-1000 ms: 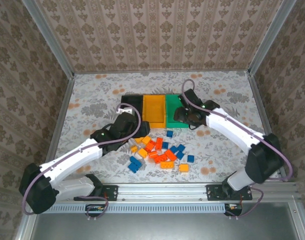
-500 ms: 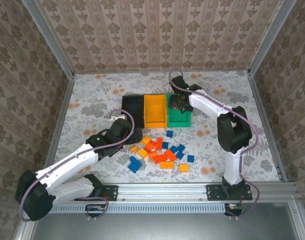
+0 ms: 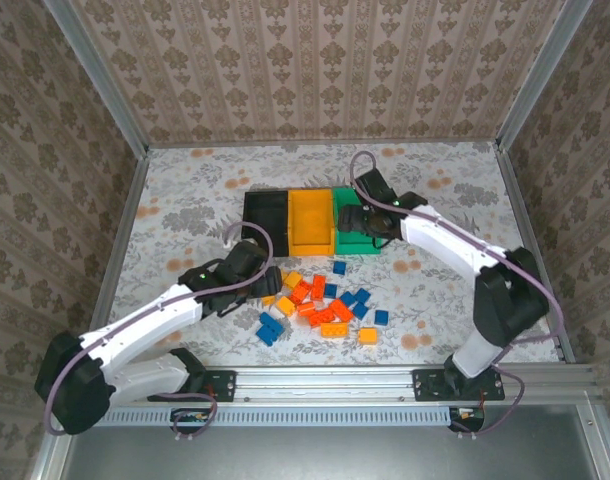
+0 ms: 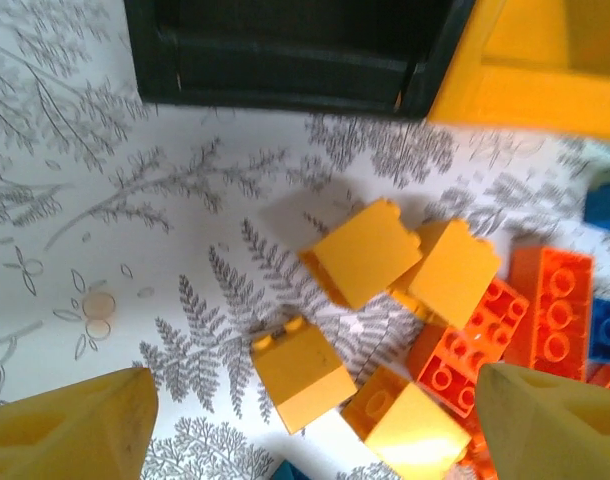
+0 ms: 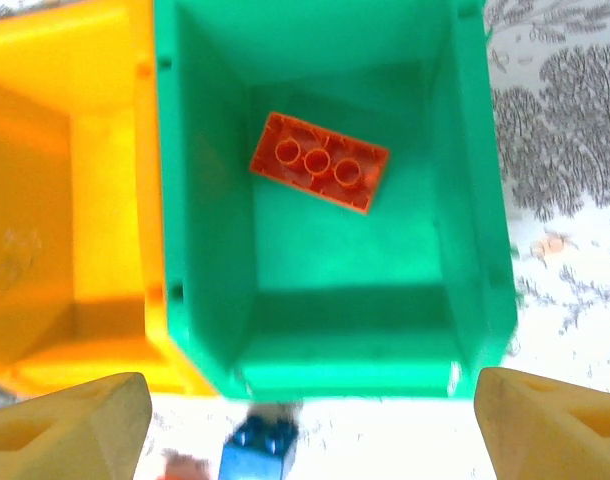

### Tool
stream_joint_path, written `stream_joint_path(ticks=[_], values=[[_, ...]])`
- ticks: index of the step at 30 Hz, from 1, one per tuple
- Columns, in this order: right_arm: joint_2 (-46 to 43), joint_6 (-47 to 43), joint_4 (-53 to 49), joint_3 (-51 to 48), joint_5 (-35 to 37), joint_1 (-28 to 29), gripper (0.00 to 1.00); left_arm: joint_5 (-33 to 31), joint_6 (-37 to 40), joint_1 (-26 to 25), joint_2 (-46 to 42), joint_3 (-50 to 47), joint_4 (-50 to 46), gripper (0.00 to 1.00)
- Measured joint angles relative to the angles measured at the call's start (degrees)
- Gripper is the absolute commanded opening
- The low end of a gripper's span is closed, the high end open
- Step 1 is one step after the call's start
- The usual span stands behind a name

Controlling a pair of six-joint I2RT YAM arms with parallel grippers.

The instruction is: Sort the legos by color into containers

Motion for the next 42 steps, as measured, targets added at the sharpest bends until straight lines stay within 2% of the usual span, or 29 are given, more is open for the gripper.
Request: stream_joint_path(ticks=[5, 11, 19, 26, 37, 42], values=[[-4.28, 0.44, 2.34, -7.04, -0.39, -0.02, 0.85, -0.2, 0.15, -4.33, 7.34, 0.07, -0.35, 0.78], [-4.72, 1.27, 3.19, -10.8, -0.74, -0.02, 0.85, -1.86, 0.87, -4.37, 13.25, 1.05, 0.09, 0.73], [-7.06, 1.27, 3.85, -11.13, -0.7, -0.02, 0.85, -3.23, 2.14, -3.67, 19.12, 2.91, 1.88, 0.67], [-7.5, 1.27, 3.82, -11.17, -0.5, -0.09, 0.85, -3.06, 1.64, -3.67, 20.04, 2.8, 1.86, 0.57], [-7.5, 1.27, 3.82, -11.17, -0.26, -0.52, 0.85, -3.13, 0.81, -3.67, 20.04, 2.16, 2.23, 0.3], [-7.52, 1.27, 3.82, -11.17, -0.07, -0.68, 0.85, -3.1, 0.81, -3.67, 18.23, 2.16, 0.87, 0.27]])
